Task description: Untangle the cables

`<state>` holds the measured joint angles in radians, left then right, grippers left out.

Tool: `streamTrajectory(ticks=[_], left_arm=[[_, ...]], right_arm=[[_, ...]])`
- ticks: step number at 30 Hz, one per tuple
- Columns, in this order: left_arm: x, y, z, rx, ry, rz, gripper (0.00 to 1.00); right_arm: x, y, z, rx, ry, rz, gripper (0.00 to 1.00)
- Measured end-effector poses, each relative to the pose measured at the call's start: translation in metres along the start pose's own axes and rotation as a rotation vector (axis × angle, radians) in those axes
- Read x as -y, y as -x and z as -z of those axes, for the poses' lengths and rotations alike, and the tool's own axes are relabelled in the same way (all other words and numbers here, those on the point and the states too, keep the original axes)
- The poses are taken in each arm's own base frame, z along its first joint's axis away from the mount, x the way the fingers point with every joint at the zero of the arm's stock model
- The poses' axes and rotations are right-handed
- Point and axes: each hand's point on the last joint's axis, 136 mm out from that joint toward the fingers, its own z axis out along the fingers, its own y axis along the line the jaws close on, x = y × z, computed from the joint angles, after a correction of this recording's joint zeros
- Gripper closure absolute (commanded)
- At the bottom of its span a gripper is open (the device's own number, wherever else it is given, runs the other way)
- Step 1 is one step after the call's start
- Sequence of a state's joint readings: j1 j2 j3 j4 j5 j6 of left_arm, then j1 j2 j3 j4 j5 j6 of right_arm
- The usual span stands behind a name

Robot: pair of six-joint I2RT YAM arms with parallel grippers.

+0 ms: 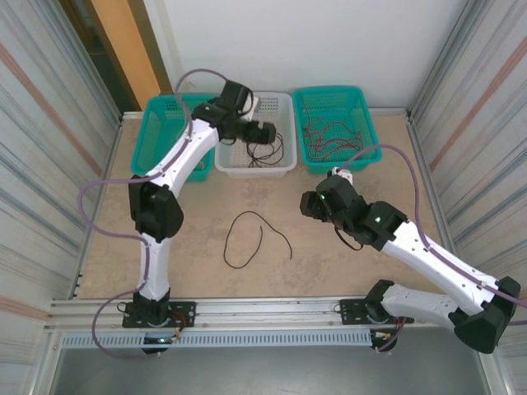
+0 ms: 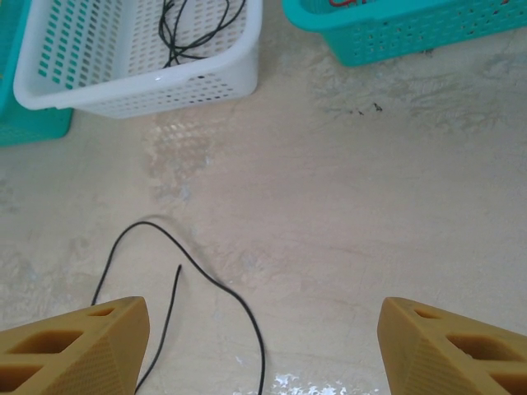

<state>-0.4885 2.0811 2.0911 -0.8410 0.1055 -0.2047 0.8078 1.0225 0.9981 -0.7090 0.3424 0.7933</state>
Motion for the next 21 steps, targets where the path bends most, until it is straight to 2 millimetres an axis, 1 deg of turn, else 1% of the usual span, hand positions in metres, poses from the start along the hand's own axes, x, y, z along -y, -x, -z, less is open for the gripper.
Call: streamTrajectory(ticks=[1,2,3,5,8,11,13,15,17,19,21], left_arm=[[0.0,-0.012,-0.001,-0.028,0.023,-0.015,0.01],[0.0,-0.018,-0.001,-0.039,0.036,-0.027,0.01],[0.001,-0.022,0.001,-0.043,0.044,-0.037,0.01],[0.006,-0.02,0.011,-0.021,0.043,-0.051,0.01],[0.011,-0.009,0.043,0.064,0.028,-0.057,0.01],[0.019,0.001,0.084,0.179,-0.011,-0.054,0.01],[0.027,0.009,0.11,0.248,-0.059,-0.046,0.04],[0.036,0.013,0.128,0.306,-0.117,-0.049,0.04],[0.043,0.003,0.139,0.338,-0.174,-0.052,0.03],[0.044,-0.019,0.144,0.336,-0.211,-0.049,0.03],[0.042,-0.043,0.147,0.322,-0.227,-0.041,0.06]], right_arm=[[0.0,0.0,0.0,-0.001,0.001,0.001,0.28],[0.0,0.0,0.0,-0.001,0.001,0.004,0.28],[0.0,0.0,0.0,-0.001,0.001,0.008,0.28],[0.0,0.0,0.001,0.001,0.004,0.015,0.28],[0.001,0.001,0.005,0.011,0.013,0.011,0.28],[0.001,0.004,0.012,0.029,0.032,0.001,0.28],[0.001,0.005,0.015,0.034,0.041,-0.002,0.27],[-0.001,0.004,0.015,0.025,0.05,0.0,0.27],[-0.004,-0.001,0.011,-0.002,0.056,0.009,0.27],[-0.009,-0.01,0.0,-0.057,0.054,0.029,0.28],[-0.016,-0.022,-0.016,-0.124,0.04,0.064,0.31]])
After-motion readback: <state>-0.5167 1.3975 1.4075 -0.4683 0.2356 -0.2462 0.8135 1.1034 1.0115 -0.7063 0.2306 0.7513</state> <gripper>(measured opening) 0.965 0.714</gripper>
